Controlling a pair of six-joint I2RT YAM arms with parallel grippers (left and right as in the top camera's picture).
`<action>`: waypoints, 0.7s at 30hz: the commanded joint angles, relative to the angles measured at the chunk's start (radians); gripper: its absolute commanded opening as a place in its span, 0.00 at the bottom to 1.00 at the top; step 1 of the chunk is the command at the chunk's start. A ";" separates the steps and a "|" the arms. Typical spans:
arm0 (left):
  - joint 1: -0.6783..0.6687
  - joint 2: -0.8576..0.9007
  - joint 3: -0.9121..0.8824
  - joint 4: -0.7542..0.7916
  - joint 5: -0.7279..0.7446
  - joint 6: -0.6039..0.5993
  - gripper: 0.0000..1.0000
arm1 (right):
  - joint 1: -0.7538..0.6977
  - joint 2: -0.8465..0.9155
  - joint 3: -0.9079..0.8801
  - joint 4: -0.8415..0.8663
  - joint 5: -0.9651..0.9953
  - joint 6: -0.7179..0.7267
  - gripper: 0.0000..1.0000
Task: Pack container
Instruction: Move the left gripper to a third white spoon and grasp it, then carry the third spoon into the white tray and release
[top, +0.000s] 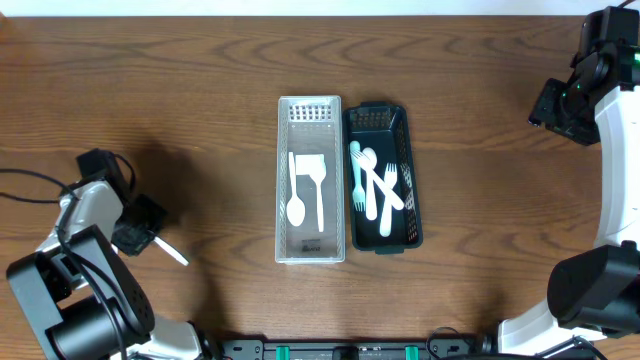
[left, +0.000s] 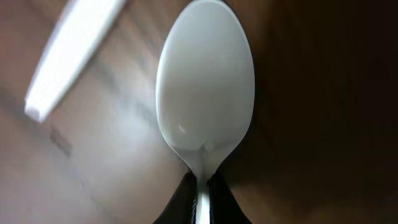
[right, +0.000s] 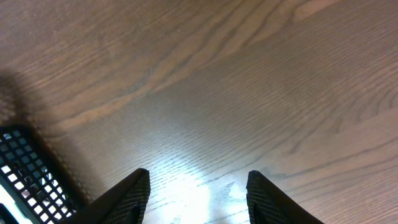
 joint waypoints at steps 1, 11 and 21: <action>-0.091 -0.098 0.097 -0.073 0.000 0.047 0.06 | -0.007 0.005 -0.003 -0.001 -0.001 -0.011 0.53; -0.600 -0.323 0.351 -0.251 -0.002 0.053 0.06 | -0.006 0.005 -0.003 -0.001 -0.002 -0.011 0.53; -0.904 -0.142 0.348 -0.109 -0.012 0.039 0.06 | -0.005 0.005 -0.003 -0.005 -0.006 -0.011 0.53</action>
